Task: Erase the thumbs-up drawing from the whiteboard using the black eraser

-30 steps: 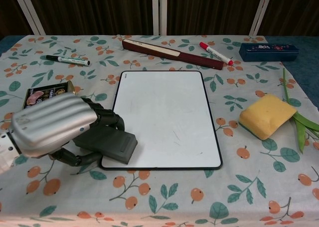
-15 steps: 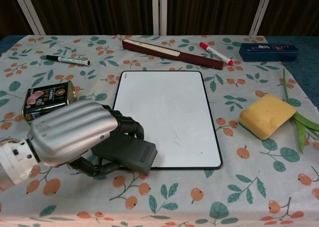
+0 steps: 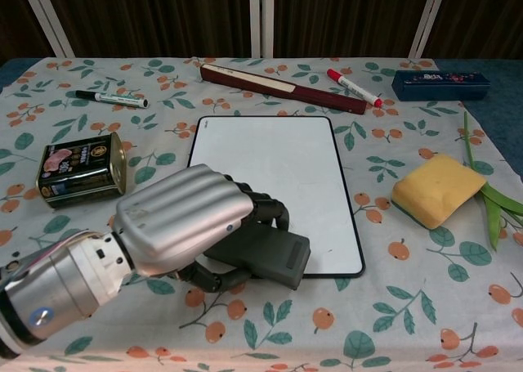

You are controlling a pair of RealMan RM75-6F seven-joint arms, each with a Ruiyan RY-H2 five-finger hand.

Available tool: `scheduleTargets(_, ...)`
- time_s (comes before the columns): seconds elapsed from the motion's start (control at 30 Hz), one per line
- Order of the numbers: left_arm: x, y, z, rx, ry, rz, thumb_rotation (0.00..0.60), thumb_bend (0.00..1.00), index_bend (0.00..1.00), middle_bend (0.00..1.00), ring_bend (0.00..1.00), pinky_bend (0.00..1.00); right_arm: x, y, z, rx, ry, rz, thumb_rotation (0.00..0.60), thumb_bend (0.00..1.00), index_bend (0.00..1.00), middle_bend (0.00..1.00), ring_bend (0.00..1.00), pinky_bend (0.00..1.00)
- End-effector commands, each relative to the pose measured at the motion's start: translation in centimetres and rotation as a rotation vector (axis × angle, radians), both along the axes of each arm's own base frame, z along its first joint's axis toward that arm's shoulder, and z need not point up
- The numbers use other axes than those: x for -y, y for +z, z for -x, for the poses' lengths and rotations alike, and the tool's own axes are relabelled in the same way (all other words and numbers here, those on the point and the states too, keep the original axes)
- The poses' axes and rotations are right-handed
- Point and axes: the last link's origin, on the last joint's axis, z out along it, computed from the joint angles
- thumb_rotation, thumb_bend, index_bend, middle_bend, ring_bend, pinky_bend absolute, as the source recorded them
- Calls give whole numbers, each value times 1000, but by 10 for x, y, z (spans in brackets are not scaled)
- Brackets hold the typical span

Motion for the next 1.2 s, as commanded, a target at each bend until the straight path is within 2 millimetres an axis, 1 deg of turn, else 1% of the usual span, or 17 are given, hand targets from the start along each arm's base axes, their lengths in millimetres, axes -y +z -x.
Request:
scheduleTargets(0.03, -2, -5, -6, 0, 2, 11, 600, 512, 833, 761, 642, 730, 0, 0, 1, 1, 1, 1, 600, 339, 0, 0, 0, 0)
scheduleTargets(0.27, -5, -17, -21, -11, -20, 2, 600, 513, 833, 762, 643, 731, -1, 1, 3, 4, -3, 3, 600, 340, 0, 0, 0, 0)
scheduleTargets(0.5, -11, -23, -28, -22, -16, -3, 600, 513, 833, 762, 643, 732, -1, 4, 5, 8, -7, 12, 600, 339, 0, 0, 0, 0)
scheduleTargets(0.73, -16, -30, -28, -45, -1, -3, 600, 512, 834, 762, 644, 732, -1, 4, 6, 11, 2, 15, 600, 339, 0, 0, 0, 0)
scheduleTargets(1.07, -33, -31, -27, -60, -7, -75, 600, 513, 835, 763, 644, 732, 0, 6, 6, 11, 6, 16, 600, 341, 0, 0, 0, 0)
scheduleTargets(1.2, -38, -35, -24, -67, 15, -82, 600, 513, 835, 764, 645, 733, 1, 5, 4, 8, 11, 13, 600, 341, 0, 0, 0, 0)
